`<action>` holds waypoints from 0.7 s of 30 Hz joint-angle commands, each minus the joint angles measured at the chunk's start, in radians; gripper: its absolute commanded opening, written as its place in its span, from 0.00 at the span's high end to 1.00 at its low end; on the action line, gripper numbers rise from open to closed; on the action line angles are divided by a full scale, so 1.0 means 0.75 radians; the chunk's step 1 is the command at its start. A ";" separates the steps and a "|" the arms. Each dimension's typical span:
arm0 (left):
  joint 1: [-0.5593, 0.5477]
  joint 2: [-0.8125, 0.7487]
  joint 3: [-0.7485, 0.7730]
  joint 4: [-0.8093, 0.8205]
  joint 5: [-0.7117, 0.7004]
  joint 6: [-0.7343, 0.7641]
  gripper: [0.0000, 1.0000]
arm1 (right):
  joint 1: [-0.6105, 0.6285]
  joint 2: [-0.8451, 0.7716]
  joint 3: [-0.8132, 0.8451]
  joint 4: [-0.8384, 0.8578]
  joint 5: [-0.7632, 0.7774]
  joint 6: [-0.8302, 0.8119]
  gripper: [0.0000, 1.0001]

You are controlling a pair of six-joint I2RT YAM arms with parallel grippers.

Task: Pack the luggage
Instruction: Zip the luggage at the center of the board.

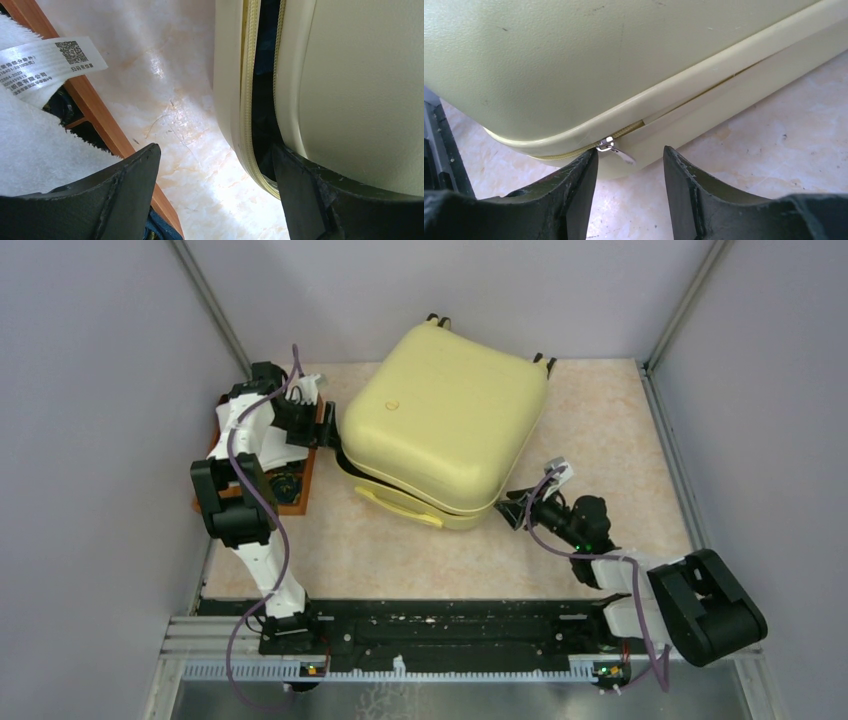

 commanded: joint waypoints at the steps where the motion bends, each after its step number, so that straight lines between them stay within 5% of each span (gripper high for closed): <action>1: -0.025 -0.067 0.070 -0.011 0.187 -0.052 0.11 | 0.006 0.071 -0.006 0.177 -0.105 0.019 0.51; 8: -0.026 -0.061 0.068 -0.011 0.192 -0.059 0.11 | 0.006 0.033 -0.122 0.293 -0.062 0.100 0.53; 15: -0.025 -0.057 0.068 -0.009 0.191 -0.061 0.11 | 0.005 -0.148 -0.128 0.084 0.046 0.040 0.52; 21: -0.025 -0.057 0.074 -0.009 0.194 -0.063 0.11 | 0.006 -0.036 -0.030 0.087 -0.007 -0.018 0.52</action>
